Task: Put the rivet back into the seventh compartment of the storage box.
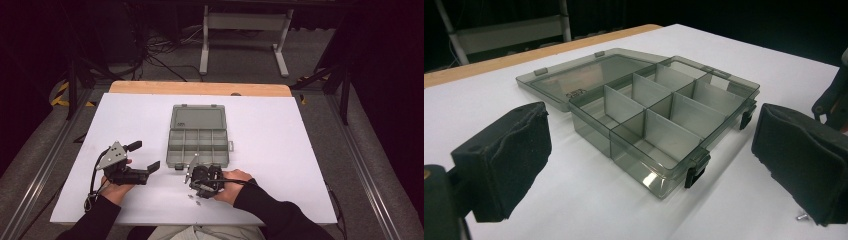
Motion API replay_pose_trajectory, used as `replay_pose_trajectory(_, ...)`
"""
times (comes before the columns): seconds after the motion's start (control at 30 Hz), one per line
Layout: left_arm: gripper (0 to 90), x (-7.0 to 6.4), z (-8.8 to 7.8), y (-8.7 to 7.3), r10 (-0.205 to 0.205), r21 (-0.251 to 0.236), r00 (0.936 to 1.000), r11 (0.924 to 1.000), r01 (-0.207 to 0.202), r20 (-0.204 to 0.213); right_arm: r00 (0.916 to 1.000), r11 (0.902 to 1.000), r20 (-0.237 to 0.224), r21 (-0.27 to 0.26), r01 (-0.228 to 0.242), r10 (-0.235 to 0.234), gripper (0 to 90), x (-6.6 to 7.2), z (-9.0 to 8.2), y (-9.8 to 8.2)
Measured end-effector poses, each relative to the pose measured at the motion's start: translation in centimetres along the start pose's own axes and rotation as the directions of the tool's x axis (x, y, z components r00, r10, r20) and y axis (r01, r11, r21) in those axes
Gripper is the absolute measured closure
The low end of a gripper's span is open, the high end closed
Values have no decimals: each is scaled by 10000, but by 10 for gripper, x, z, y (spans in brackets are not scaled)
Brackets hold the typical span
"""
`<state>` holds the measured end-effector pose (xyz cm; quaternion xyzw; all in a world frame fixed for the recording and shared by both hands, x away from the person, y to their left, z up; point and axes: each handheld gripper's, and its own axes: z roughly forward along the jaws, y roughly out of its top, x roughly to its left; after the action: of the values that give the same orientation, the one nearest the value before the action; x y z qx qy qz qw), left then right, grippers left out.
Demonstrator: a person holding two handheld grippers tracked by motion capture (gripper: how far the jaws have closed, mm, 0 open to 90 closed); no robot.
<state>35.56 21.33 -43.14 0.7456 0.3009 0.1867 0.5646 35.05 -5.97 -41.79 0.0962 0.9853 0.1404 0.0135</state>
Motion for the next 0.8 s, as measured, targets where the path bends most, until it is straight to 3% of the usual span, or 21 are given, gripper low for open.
replay_pose_trajectory(0.8, 30, 1, 0, -1, -30, -23, 10000, 10000, 29, -49, 9985, 9960, 464, -854, -246, 286, 834, -17, -45, 13)
